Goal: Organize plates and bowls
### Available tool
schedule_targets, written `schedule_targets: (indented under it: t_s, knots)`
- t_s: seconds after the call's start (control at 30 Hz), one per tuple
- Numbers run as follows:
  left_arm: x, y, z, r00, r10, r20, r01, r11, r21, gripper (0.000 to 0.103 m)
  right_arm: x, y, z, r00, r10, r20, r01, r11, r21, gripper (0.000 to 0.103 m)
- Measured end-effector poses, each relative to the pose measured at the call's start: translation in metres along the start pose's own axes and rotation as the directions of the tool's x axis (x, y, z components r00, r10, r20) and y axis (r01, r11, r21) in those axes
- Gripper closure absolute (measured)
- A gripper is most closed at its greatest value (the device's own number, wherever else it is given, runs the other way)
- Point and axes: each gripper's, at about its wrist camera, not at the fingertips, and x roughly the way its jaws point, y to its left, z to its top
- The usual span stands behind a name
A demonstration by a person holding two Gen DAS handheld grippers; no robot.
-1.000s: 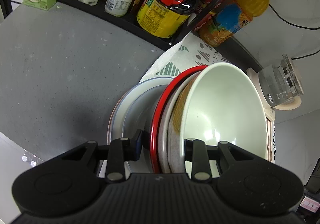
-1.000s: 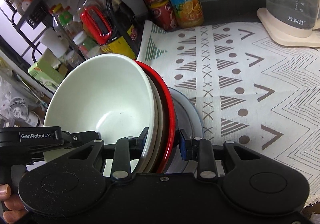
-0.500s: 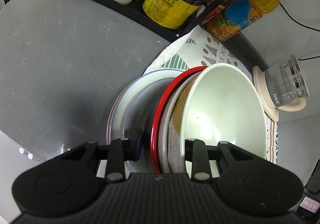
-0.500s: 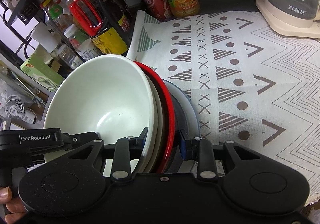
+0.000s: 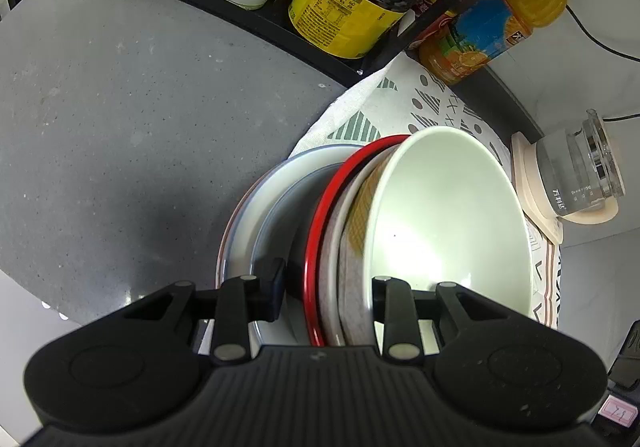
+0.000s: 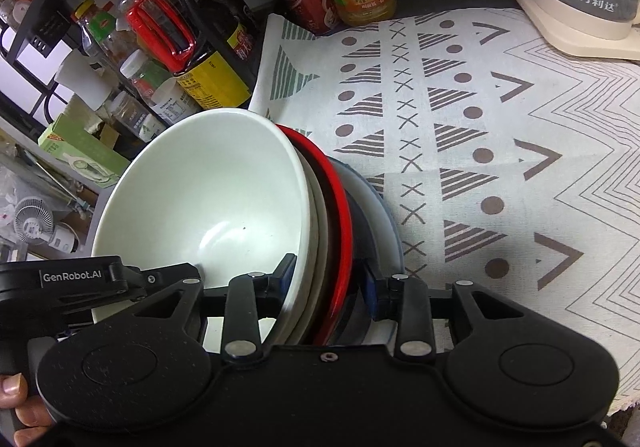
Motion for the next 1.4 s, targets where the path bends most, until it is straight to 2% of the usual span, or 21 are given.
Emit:
schedule_targets:
  t_s: [0.2,0.3,0.47,0.63,0.77,0.87,0.93,1.03,1.23,1.33,1.4]
  knots:
    - [-0.010,0.000,0.003,1.000,-0.013,0.029,0.013,1.000,-0.015,0.070,-0.006,0.003,0.000,1.000,-0.005,0.006,0.005,1.000,-0.002,0.065]
    - [-0.014,-0.002,0.004,0.999,-0.016,0.040,0.015,1.000,0.009,0.069,-0.016,0.004,0.000,0.999,0.007,0.038,-0.007,1.000,-0.011,0.058]
    - [-0.024,-0.006,0.005,0.997,-0.043,0.065,0.042,0.999,0.012,0.053,-0.031,0.007,0.000,0.996,-0.015,0.088,0.016,1.000,-0.015,0.046]
    - [-0.038,-0.017,0.007,0.995,-0.044,0.094,0.037,0.997,0.071,0.040,-0.053,0.008,-0.004,0.987,-0.052,0.152,0.053,0.999,-0.004,0.032]
    - [-0.049,-0.026,0.008,0.992,-0.045,0.114,0.032,0.993,0.114,0.028,-0.075,0.008,-0.007,0.972,-0.086,0.217,0.084,0.996,0.017,0.020]
    - [-0.057,-0.036,0.009,0.989,-0.036,0.144,0.013,0.988,0.156,0.022,-0.094,0.003,-0.011,0.960,-0.106,0.258,0.101,0.994,0.034,0.020]
    - [-0.060,-0.043,0.010,0.986,-0.043,0.162,0.013,0.983,0.181,0.022,-0.105,-0.002,-0.014,0.950,-0.119,0.287,0.111,0.993,0.044,0.019]
    - [-0.066,-0.051,0.009,0.983,-0.050,0.174,0.013,0.978,0.206,0.021,-0.120,-0.011,-0.019,0.929,-0.153,0.337,0.136,0.988,0.074,0.008]
    - [-0.079,-0.060,-0.005,0.979,-0.091,0.180,0.043,0.965,0.258,0.020,-0.137,-0.031,-0.031,0.906,-0.190,0.379,0.140,0.978,0.157,0.007]
    - [-0.086,-0.065,-0.015,0.978,-0.093,0.187,0.035,0.956,0.291,0.020,-0.146,-0.035,-0.041,0.891,-0.210,0.402,0.150,0.973,0.176,0.001]
    - [-0.091,-0.067,-0.022,0.977,-0.097,0.191,0.033,0.949,0.314,0.018,-0.153,-0.037,-0.048,0.884,-0.218,0.412,0.154,0.971,0.183,0.000]
